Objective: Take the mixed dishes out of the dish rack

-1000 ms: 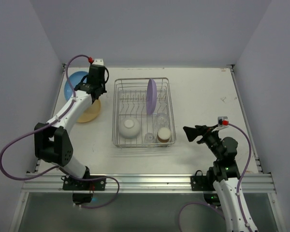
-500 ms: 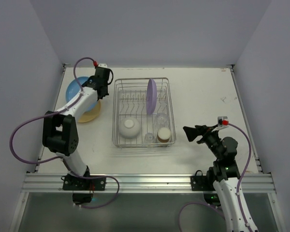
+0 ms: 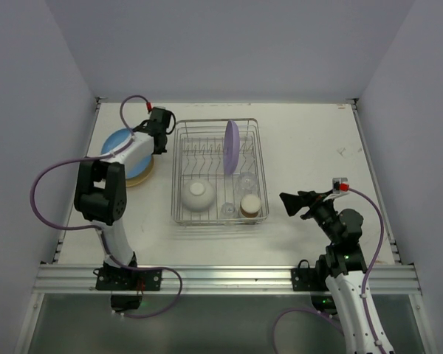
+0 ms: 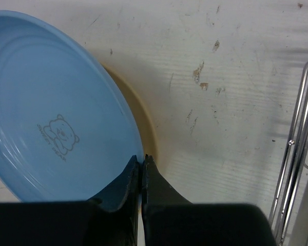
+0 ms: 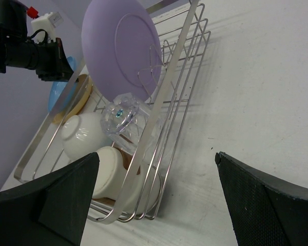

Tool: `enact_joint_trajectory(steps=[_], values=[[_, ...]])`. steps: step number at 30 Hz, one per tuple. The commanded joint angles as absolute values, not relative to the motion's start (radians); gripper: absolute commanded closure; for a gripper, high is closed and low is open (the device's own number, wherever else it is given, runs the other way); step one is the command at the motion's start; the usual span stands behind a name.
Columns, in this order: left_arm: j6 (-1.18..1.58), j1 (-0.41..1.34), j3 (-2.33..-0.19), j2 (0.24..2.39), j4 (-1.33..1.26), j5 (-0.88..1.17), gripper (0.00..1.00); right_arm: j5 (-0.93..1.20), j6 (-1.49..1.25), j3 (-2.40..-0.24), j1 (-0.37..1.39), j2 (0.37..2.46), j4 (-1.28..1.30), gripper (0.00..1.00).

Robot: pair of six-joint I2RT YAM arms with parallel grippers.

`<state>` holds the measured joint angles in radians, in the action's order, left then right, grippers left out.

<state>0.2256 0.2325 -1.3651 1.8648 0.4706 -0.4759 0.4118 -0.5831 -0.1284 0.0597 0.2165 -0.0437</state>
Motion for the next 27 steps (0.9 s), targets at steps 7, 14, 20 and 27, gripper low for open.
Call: enact_joint_trajectory(steps=[7,14,20,27], values=[[0.239,0.221,-1.396,1.907,0.456,-0.503,0.99,0.428,-0.583,-0.133,0.06,0.222,-0.087,0.01],[0.247,0.221,-1.388,1.928,0.463,-0.456,0.89,0.431,-0.584,-0.132,0.058,0.222,-0.087,0.01],[0.247,0.221,-1.378,1.908,0.456,-0.439,0.8,0.433,-0.583,-0.133,0.058,0.219,-0.087,0.01],[0.252,0.221,-1.374,1.885,0.462,-0.417,0.68,0.43,-0.583,-0.132,0.058,0.216,-0.086,0.01]])
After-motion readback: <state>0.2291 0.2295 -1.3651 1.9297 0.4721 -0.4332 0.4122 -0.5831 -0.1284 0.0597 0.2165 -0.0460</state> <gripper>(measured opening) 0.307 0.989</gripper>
